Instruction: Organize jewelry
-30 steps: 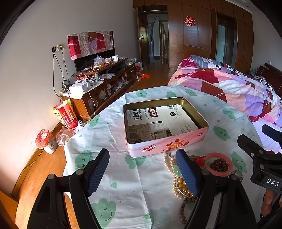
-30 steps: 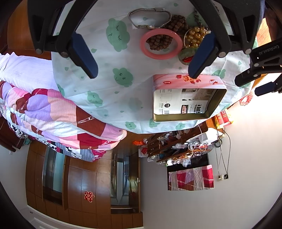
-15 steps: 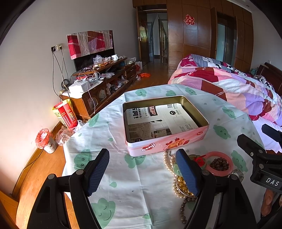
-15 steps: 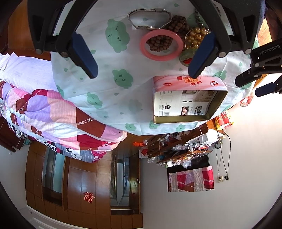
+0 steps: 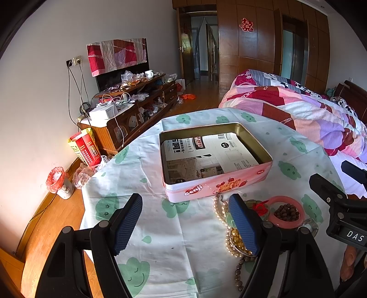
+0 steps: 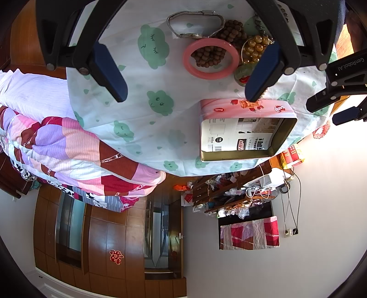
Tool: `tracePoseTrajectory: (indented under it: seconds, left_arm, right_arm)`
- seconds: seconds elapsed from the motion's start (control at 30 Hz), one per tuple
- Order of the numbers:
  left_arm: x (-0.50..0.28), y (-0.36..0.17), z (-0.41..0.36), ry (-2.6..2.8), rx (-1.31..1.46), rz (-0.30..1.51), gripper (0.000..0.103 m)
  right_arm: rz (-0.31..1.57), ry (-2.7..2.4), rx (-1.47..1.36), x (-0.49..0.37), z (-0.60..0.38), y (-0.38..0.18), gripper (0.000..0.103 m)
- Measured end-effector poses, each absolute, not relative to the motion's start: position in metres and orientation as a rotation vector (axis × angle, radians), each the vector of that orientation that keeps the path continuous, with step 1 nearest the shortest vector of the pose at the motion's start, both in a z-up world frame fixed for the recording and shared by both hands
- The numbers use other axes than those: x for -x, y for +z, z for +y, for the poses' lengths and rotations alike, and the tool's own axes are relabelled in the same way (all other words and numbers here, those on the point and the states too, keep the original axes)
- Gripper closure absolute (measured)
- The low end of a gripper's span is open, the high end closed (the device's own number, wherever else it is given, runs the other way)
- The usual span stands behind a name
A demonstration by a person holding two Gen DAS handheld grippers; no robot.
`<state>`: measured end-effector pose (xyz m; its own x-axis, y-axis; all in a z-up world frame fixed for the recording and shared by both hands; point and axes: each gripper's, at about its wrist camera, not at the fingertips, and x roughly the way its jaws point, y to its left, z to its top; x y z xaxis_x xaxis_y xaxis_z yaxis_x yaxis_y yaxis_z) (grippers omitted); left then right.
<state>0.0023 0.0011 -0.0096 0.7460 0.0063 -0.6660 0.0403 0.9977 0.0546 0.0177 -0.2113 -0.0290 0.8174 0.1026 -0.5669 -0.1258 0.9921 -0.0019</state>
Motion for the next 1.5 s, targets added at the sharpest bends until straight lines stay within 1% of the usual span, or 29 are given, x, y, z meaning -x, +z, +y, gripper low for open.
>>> tracePoseTrajectory:
  seconds: [0.2,0.4,0.5,0.67,0.87,1.03,1.1,1.13,1.17,1.23,1.3,1.33,1.4,1.5]
  left_arm:
    - [-0.006,-0.017,0.003,-0.006,-0.064,0.745,0.025]
    - [-0.014,-0.033,0.006,-0.005,-0.040,0.790,0.025]
    - [-0.012,-0.036,0.004,-0.018,-0.017,0.783,0.025]
    - [-0.006,-0.035,-0.011,-0.079,-0.021,0.755,0.025]
    - [-0.013,-0.052,-0.041,-0.183,-0.050,0.828,0.025]
    - [-0.016,-0.062,-0.048,-0.204,-0.056,0.859,0.025]
    - [-0.015,-0.061,-0.045,-0.217,-0.041,0.851,0.037]
    - [-0.014,-0.060,-0.045,-0.234,-0.031,0.847,0.054]
    - [-0.012,-0.058,-0.046,-0.253,-0.027,0.843,0.063]
    - [-0.010,-0.057,-0.049,-0.265,-0.045,0.837,0.069]
    - [-0.007,-0.055,-0.050,-0.279,-0.042,0.823,0.079]
    - [-0.006,-0.053,-0.050,-0.292,-0.035,0.819,0.087]
    - [-0.006,-0.050,-0.048,-0.299,-0.032,0.806,0.090]
    - [-0.006,-0.040,-0.044,-0.308,-0.016,0.776,0.090]
  right_arm:
    - [0.608,0.119,0.040,-0.016,-0.213,-0.035,0.000]
    - [0.645,0.101,0.059,-0.023,-0.219,-0.056,0.000]
    - [0.674,0.090,0.063,-0.026,-0.225,-0.067,0.000]
    - [0.672,0.072,0.041,-0.025,-0.238,-0.073,0.000]
    - [0.710,0.080,-0.003,-0.030,-0.248,-0.078,0.000]
    - [0.710,0.087,0.009,-0.031,-0.243,-0.078,0.000]
    - [0.715,0.088,0.011,-0.032,-0.242,-0.079,0.000]
    - [0.716,0.090,0.010,-0.032,-0.242,-0.079,0.000]
    - [0.718,0.092,0.010,-0.032,-0.242,-0.079,0.000]
    - [0.723,0.092,0.011,-0.034,-0.241,-0.080,0.000]
    - [0.728,0.093,0.014,-0.035,-0.241,-0.080,0.000]
    - [0.728,0.093,0.015,-0.034,-0.240,-0.080,0.000]
    - [0.728,0.094,0.015,-0.035,-0.240,-0.081,0.000]
    - [0.730,0.094,0.020,-0.035,-0.238,-0.082,0.000]
